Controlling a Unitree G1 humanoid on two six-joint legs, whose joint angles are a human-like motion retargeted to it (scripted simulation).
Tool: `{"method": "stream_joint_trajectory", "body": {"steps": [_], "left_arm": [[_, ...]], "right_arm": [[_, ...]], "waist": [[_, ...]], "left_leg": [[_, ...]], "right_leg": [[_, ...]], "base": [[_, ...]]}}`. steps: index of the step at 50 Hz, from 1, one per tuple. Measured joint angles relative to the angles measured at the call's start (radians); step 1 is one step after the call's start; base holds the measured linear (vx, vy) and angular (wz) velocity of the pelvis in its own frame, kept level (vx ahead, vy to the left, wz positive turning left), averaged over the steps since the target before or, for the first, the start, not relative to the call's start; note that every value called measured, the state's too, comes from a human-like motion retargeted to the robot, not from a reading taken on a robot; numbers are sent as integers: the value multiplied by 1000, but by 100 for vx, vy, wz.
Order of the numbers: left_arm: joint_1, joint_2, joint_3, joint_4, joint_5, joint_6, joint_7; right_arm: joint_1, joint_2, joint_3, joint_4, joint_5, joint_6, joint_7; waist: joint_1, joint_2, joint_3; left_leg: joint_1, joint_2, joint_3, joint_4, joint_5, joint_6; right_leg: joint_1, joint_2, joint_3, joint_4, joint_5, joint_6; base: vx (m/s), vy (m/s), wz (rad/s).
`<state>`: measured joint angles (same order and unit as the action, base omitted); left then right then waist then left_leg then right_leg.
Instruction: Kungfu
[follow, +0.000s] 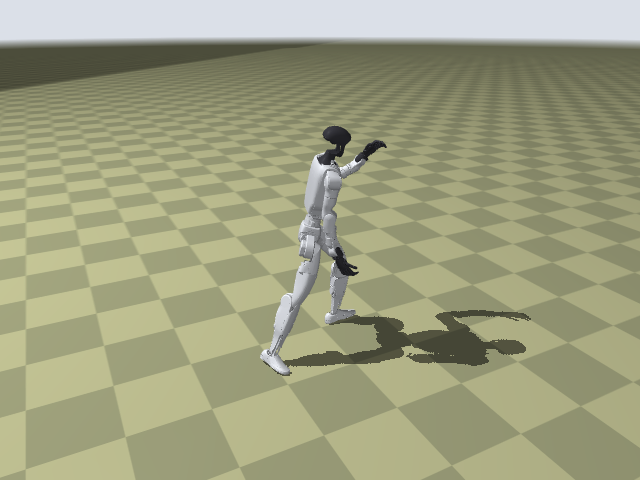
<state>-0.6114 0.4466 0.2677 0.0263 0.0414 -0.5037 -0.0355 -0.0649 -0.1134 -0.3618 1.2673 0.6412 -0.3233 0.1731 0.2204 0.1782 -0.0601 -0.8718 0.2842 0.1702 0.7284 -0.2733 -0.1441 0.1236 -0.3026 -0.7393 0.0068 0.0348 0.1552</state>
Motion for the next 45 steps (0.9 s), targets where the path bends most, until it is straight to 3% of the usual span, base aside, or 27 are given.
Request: {"method": "stream_joint_trajectory", "body": {"steps": [4,8,15,20,27,35,39,42,45], "left_arm": [[123,-5,87,4,-52,-65,102],[232,-33,118,5,23,-59,152],[407,-138,192,82,2,-65,258],[586,-163,385,234,35,-58,303],[827,-184,670,577,24,-16,216],[1060,-143,843,1061,109,25,161],[1055,-119,706,1306,-21,72,45],[962,-119,431,1437,-152,107,-48],[759,-216,134,1472,-319,179,-136]], "right_arm": [[-146,116,450,-341,155,208,436],[-341,132,630,-594,113,224,548],[-581,60,683,-792,265,161,393],[-658,-43,681,-977,271,3,228],[-776,-255,616,-1258,135,-76,80],[-855,-475,492,-1453,-2,-182,-144],[-811,-524,438,-1531,-37,-244,-235],[-754,-555,379,-1578,-64,-291,-296],[-677,-596,287,-1617,-90,-323,-349]], "waist": [[62,-4,-4],[65,-16,0],[64,-38,24],[18,-40,34],[-33,-10,38],[-128,48,41],[-236,19,24],[-321,3,17],[-427,29,50]], "left_leg": [[-34,-7,-3,44,-40,21],[-47,-30,-28,50,-44,27],[-27,-16,-23,49,-4,33],[21,28,11,15,36,21],[165,119,90,-110,69,-30],[378,247,206,-389,191,-118],[471,215,310,-566,291,-118],[542,210,382,-672,358,-118],[600,290,411,-714,410,-117]], "right_leg": [[0,1,-50,-11,48,-55],[19,7,-70,-5,87,-93],[22,1,-104,-1,122,-60],[-8,-17,-73,24,108,2],[-70,-44,-11,110,2,98],[-287,-47,183,415,-212,85],[-463,-114,240,623,-338,68],[-565,-136,268,755,-433,27],[-559,-69,252,816,-516,-21]], "base": [[11,16,10],[2,-2,53],[-4,-12,-12],[-17,-22,-51],[-20,-28,-75],[-24,-46,-76],[-31,-64,-54],[-30,-84,-68],[-27,-92,-50]]}}
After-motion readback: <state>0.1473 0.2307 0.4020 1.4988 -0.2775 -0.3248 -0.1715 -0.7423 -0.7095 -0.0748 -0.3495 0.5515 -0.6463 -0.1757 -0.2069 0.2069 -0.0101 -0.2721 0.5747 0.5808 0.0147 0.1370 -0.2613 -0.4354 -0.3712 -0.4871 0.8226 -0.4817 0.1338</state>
